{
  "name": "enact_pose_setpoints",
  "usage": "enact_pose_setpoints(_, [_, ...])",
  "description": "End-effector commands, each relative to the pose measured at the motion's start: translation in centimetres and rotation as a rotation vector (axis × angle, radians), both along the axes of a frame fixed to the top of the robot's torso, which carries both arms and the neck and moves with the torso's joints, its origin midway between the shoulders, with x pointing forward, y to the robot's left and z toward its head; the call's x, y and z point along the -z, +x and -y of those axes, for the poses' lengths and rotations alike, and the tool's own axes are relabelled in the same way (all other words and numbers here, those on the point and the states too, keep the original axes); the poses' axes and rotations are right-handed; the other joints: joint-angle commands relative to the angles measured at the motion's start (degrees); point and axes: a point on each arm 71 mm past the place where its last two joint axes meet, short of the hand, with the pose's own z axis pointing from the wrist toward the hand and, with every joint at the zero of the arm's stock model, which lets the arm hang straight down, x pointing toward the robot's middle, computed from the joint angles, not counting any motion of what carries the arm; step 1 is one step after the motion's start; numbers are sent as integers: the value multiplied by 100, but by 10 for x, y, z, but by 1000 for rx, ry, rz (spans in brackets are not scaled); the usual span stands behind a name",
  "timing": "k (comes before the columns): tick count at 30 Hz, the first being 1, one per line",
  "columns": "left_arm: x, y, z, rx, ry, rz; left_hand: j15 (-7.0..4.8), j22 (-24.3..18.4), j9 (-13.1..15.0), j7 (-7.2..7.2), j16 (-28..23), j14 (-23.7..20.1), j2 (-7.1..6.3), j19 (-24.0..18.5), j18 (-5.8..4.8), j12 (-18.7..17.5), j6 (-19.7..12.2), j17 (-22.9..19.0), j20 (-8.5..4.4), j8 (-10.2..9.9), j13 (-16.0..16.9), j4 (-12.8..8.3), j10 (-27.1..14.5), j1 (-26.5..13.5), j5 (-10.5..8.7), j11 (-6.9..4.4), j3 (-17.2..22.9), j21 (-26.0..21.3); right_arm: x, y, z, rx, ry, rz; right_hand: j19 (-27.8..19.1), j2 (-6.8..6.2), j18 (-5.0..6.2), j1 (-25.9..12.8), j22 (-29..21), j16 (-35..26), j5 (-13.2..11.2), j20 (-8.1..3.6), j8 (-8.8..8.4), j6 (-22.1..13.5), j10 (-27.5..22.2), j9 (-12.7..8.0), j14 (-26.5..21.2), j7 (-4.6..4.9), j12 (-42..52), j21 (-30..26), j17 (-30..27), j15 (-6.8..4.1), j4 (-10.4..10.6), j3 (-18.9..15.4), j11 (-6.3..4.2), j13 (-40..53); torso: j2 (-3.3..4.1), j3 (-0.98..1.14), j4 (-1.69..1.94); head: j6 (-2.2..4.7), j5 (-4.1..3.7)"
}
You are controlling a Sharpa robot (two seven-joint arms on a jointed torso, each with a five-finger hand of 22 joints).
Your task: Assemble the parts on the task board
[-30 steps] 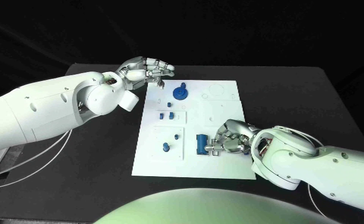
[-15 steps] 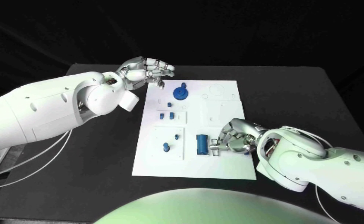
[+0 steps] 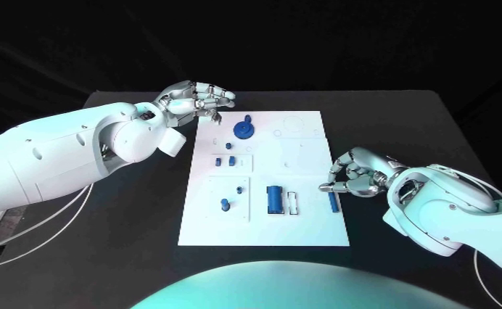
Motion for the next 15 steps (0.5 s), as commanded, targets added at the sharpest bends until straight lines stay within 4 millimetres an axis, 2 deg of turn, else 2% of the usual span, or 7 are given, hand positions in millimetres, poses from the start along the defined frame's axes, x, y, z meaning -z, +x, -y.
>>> enact_pose_setpoints(1, [0, -1, 2, 16, -13, 2, 16, -6, 6, 91, 26, -11, 14, 24, 83, 30, -35, 9, 1, 25, 5, 21, -44, -51, 30, 3, -21, -25, 1, -2, 6, -16, -36, 61, 129, 14, -64, 81, 1112, 13, -17, 54, -34, -38, 304, -9, 496, -4, -36, -16, 1025, 47, 7, -36, 48, 1011, 3, 1, 1, -4, -41])
enact_pose_setpoints(5, [0, -1, 2, 17, -14, 0, 16, -6, 6, 91, 26, -11, 14, 24, 83, 30, -35, 9, 1, 25, 5, 21, -44, -51, 30, 3, -21, -25, 8, -7, 13, -10, -77, 66, 122, -1, -60, 108, 1106, 7, -18, 60, -43, -12, 292, -10, 492, -4, -62, -42, 1006, 52, 13, -54, 51, 992, 1, 7, 4, -9, -86])
enact_pose_setpoints(11, [2, -2, 2, 18, -14, -2, 16, -6, 6, 91, 26, -11, 14, 24, 83, 30, -35, 9, 1, 25, 5, 21, -44, -51, 30, 3, -21, -25, 18, -12, 17, -7, -116, 53, 87, -3, -39, 144, 1080, -19, -18, 65, -26, 120, 249, 4, 474, -29, -157, -149, 921, 45, 34, -101, 36, 927, 9, 0, 18, -14, -141])
enact_pose_setpoints(15, [2, -2, 1, 17, -13, -3, 16, -6, 6, 91, 26, -11, 14, 24, 83, 30, -35, 9, 1, 25, 5, 21, -44, -51, 30, 3, -21, -25, 23, -13, 17, -9, -128, 45, 87, -2, -38, 153, 1080, -20, -18, 64, -18, 157, 247, 9, 473, -39, -162, -150, 919, 40, 35, -114, 28, 924, 12, -3, 14, -9, -130])
